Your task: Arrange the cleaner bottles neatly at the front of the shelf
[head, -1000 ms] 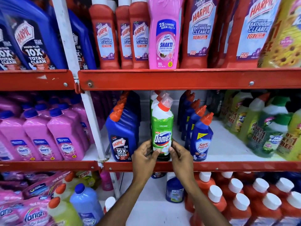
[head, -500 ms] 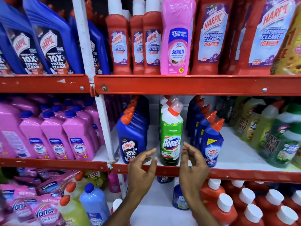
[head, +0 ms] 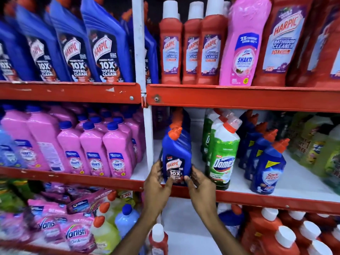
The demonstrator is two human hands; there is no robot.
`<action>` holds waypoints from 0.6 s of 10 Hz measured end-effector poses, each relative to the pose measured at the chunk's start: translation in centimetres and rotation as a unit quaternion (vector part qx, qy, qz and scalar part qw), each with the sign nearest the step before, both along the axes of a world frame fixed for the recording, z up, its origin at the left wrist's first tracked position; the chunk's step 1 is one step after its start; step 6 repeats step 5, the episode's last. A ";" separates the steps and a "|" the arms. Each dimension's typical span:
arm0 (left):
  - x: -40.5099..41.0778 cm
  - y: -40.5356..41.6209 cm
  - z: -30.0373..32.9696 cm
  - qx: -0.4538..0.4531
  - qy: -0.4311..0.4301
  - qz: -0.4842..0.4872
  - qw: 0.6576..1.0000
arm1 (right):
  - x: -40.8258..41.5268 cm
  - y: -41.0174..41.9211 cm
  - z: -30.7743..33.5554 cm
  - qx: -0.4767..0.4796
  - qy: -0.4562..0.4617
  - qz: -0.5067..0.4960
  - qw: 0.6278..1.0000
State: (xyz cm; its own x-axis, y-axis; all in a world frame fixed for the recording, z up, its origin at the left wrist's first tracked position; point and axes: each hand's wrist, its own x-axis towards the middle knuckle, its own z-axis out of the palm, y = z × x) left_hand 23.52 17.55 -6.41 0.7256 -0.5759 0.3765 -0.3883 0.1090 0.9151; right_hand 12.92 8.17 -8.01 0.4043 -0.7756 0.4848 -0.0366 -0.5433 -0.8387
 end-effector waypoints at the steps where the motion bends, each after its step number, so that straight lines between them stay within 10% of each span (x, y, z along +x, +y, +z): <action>1: 0.5 -0.3 -0.1 0.002 -0.007 0.001 1.000 | 0.1 -0.3 0.0 -0.003 0.018 -0.015 1.000; 6: 0.6 -0.1 -0.2 -0.003 -0.008 0.015 1.000 | 0.7 -0.8 -0.4 0.037 0.007 0.004 0.999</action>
